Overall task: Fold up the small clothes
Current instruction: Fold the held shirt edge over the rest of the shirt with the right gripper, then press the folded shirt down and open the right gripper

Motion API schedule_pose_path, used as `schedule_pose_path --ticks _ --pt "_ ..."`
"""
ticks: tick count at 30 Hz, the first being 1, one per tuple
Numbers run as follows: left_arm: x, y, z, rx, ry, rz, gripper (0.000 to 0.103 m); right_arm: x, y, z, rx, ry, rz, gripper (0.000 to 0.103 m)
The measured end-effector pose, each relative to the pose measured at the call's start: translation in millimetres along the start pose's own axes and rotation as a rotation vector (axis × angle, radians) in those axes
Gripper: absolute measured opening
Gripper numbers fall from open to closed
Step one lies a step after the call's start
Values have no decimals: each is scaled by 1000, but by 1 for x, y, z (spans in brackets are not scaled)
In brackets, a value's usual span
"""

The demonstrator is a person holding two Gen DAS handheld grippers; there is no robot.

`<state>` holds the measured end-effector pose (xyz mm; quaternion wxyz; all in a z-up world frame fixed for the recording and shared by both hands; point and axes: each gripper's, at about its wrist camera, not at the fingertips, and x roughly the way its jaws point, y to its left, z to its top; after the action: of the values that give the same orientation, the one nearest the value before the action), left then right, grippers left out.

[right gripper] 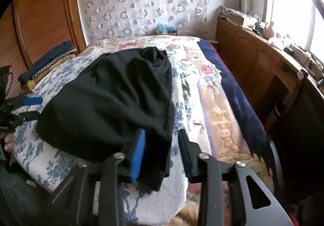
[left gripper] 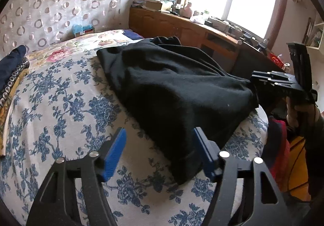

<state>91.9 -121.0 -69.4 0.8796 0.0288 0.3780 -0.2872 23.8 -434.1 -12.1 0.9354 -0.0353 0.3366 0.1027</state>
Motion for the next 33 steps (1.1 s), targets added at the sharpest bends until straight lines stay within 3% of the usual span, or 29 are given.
schedule_pose_path --ticks 5,13,21,27,28,30,33 --pt "0 6 16 -6 -38 22 65 12 10 18 -48 -28 -4 39" --pt "3 16 38 -15 -69 69 65 83 19 79 -61 -48 51 39" --pt "12 18 33 -32 -54 75 65 184 20 132 -7 87 80 35" --pt "18 16 25 -34 -32 65 65 216 26 142 -5 144 112 35" --pt "19 15 24 -33 -30 64 65 220 28 142 -13 154 111 33" --pt "20 14 22 -33 -25 61 65 224 29 148 -35 163 114 13" --pt "22 14 19 -34 -21 61 65 218 29 156 -58 135 113 6"
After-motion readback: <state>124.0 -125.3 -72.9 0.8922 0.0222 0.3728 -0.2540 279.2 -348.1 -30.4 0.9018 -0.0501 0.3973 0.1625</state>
